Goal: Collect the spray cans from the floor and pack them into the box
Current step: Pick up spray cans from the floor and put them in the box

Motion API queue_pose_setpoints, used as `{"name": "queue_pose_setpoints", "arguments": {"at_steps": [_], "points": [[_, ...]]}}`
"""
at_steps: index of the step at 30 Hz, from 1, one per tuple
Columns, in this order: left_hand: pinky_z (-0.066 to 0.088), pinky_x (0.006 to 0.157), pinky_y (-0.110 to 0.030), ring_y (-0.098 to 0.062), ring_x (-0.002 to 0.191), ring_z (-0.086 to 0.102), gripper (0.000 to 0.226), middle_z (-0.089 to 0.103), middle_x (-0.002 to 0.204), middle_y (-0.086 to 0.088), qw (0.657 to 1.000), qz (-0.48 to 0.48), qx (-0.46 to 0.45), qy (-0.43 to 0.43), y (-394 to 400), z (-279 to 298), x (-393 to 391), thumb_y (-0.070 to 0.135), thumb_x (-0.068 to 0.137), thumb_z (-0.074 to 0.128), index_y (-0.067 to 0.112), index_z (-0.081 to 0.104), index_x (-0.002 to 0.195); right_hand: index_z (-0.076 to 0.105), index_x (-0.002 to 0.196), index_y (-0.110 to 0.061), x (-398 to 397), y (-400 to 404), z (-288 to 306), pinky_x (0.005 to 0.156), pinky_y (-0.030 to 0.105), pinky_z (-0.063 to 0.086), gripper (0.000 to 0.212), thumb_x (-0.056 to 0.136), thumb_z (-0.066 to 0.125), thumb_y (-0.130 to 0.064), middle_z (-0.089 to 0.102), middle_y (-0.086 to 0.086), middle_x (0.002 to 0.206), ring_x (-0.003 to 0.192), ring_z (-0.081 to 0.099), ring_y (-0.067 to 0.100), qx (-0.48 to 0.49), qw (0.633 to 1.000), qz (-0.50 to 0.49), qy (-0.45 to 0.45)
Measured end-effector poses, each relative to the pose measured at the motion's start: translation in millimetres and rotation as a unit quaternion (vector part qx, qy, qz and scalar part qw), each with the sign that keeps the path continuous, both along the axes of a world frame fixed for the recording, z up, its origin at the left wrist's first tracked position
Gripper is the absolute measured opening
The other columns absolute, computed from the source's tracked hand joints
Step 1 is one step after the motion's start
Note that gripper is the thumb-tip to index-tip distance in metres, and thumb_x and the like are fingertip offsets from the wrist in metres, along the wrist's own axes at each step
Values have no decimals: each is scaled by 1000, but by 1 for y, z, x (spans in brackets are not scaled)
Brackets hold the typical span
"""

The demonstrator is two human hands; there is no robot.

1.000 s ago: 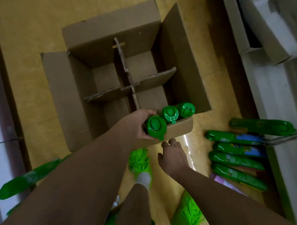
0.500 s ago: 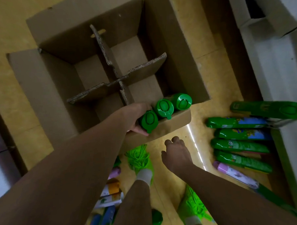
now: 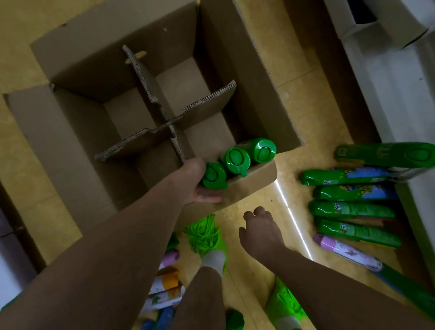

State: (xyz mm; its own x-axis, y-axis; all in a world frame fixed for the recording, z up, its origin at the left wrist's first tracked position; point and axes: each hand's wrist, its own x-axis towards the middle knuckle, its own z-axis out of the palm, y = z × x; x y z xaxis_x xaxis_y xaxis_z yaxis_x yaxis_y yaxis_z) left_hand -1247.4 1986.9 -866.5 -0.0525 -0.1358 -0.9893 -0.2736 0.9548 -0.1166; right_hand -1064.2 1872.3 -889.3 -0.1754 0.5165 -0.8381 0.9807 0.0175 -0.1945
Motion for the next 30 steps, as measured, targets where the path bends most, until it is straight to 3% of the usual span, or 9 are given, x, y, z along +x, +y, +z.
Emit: {"name": "queue_pose_setpoints", "arguments": {"at_steps": [3, 5, 6, 8, 10, 12, 15, 24, 30], "points": [[56, 54, -39, -34, 79, 69, 38, 67, 93, -20, 973, -207, 21, 102, 2, 4, 4, 38, 101, 49, 3, 57, 111, 53, 130, -12, 7, -3, 1, 90, 38, 49, 39, 96, 49, -32, 48, 11, 126, 116, 47, 29, 5, 1000, -20, -5], [56, 72, -39, -33, 94, 66, 36, 66, 105, -15, 872, -402, 122, 251, -3, 1, 2, 37, 98, 51, 5, 61, 112, 53, 130, -13, 12, -3, 2, 88, 37, 49, 39, 96, 49, -32, 49, 10, 125, 115, 48, 29, 14, 999, -44, -11], [54, 81, -41, -32, 101, 63, 35, 65, 111, -14, 815, -451, 187, 312, -6, 2, 3, 36, 98, 50, 8, 61, 116, 52, 131, -14, 15, -3, 3, 88, 36, 49, 40, 96, 49, -32, 50, 10, 125, 115, 48, 28, 20, 998, -57, -14], [50, 93, -44, -29, 113, 56, 40, 61, 123, -13, 743, -456, 307, 381, -9, 11, 9, 36, 100, 47, 13, 57, 131, 51, 131, -14, 23, -1, 5, 88, 36, 48, 40, 95, 50, -32, 51, 10, 125, 114, 49, 29, 41, 996, -82, -18], [42, 99, -38, -24, 124, 48, 44, 55, 135, -9, 708, -447, 387, 387, -10, 18, 23, 36, 102, 46, 16, 51, 141, 50, 131, -14, 34, 2, 7, 88, 37, 47, 40, 95, 50, -31, 52, 11, 124, 113, 49, 30, 67, 991, -112, -19], [37, 100, -36, -23, 127, 43, 44, 52, 138, -8, 654, -471, 462, 370, -14, 29, 47, 35, 102, 48, 16, 51, 142, 48, 132, -15, 49, 3, 9, 91, 38, 45, 41, 95, 50, -33, 52, 11, 125, 114, 48, 30, 97, 985, -143, -18], [42, 98, -44, -28, 123, 48, 41, 57, 133, -12, 563, -482, 576, 345, -24, 34, 95, 27, 97, 56, 11, 59, 134, 46, 136, -16, 76, 2, 15, 93, 38, 41, 46, 94, 51, -34, 51, 11, 129, 116, 45, 30, 148, 970, -191, -26], [45, 99, -48, -35, 120, 53, 47, 61, 129, -16, 476, -597, 599, 242, -72, 14, 244, 29, 89, 55, 8, 62, 130, 45, 139, -16, 192, -53, 24, 97, 44, 40, 55, 90, 58, -37, 48, 14, 133, 118, 43, 32, 239, 924, -291, -63], [44, 102, -48, -38, 121, 52, 50, 59, 130, -17, 434, -653, 593, 183, -117, -12, 325, 28, 86, 58, 7, 61, 131, 50, 136, -11, 261, -109, -1, 95, 47, 43, 60, 83, 68, -33, 51, 18, 131, 119, 45, 38, 236, 898, -361, -88]]}}
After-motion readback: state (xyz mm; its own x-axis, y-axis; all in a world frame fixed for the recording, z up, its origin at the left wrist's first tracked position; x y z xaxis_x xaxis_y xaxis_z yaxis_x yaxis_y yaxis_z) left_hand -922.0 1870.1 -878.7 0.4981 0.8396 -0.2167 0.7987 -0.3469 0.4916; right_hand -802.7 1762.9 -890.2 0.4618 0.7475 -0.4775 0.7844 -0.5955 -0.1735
